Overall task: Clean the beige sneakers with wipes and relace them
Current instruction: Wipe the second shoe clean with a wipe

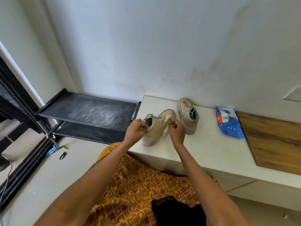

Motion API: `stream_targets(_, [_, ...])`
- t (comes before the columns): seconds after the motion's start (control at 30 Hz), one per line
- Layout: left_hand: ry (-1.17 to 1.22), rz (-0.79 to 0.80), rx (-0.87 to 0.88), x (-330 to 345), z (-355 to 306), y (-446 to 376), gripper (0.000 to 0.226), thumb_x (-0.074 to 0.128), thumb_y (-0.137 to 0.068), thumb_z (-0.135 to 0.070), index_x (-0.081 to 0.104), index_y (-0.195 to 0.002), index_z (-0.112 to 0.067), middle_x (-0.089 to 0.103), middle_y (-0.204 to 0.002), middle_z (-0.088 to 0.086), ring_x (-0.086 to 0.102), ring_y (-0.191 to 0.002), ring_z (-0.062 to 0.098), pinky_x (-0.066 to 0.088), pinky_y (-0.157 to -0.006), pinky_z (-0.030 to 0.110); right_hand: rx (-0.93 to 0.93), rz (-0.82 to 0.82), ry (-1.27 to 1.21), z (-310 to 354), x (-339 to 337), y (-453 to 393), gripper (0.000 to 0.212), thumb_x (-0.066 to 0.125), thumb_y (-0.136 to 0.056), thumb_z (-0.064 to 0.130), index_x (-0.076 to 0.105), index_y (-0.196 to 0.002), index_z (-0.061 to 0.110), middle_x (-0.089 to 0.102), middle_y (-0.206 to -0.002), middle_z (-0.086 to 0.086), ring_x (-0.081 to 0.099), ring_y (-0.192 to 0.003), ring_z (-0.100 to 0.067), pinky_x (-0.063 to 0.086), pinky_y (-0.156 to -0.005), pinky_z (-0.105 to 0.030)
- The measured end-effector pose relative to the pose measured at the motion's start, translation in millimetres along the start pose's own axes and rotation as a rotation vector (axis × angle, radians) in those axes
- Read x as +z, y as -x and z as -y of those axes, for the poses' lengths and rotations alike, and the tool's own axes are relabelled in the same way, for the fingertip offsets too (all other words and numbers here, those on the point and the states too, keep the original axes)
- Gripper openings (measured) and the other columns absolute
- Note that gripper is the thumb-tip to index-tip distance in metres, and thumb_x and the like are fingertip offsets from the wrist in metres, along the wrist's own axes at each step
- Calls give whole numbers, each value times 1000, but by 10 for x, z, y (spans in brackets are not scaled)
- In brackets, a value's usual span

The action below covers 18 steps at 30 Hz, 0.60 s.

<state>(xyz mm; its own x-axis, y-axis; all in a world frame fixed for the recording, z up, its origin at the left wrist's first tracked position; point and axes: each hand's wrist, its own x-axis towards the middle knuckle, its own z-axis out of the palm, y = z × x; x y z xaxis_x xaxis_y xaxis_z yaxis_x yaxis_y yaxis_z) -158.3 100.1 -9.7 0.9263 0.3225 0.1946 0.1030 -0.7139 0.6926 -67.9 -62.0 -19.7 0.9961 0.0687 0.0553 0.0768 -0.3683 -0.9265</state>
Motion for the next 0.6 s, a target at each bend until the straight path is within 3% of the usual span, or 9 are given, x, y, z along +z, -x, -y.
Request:
stream_targets(0.1, [197, -32, -103, -85, 109, 57, 10, 75, -77, -8, 75, -86, -11, 53, -77, -5, 55, -78, 15, 54, -72, 33, -4, -101, -44, 101, -41, -127, 20, 57, -90, 8, 69, -107, 10, 69, -104, -5, 64, -93, -17, 50, -81, -26])
stream_targets(0.23, [233, -71, -114, -14, 155, 174, 18, 77, -73, -7, 75, -85, -21, 51, -75, -7, 51, -73, 8, 43, -68, 16, 242, -121, -183, 139, 83, -340, 28, 56, -85, -1, 66, -106, 13, 68, -92, -7, 60, -73, -18, 52, -65, -31])
stream_targets(0.3, [245, -85, -124, 23, 170, 174, 18, 78, -73, -7, 76, -86, -19, 51, -75, -6, 50, -72, 7, 41, -66, 13, 283, -95, -112, 117, 195, -324, 27, 57, -83, 1, 68, -100, 18, 70, -100, -7, 64, -79, -22, 55, -72, -36])
stream_targets(0.43, [222, -124, -127, 59, 196, 162, 16, 78, -73, -8, 77, -87, -14, 51, -73, -5, 52, -72, 11, 45, -66, 22, 89, -73, 89, 213, 412, 138, 21, 55, -89, 5, 71, -101, 9, 70, -106, -7, 64, -98, -23, 43, -77, -22])
stream_targets(0.6, [228, -183, -132, 27, 207, 167, 13, 77, -74, -8, 77, -87, -8, 51, -70, -7, 49, -66, 6, 40, -60, 10, -198, 41, 235, 108, 445, 616, 18, 61, -90, 22, 72, -104, 21, 71, -100, 3, 58, -96, -15, 46, -77, -26])
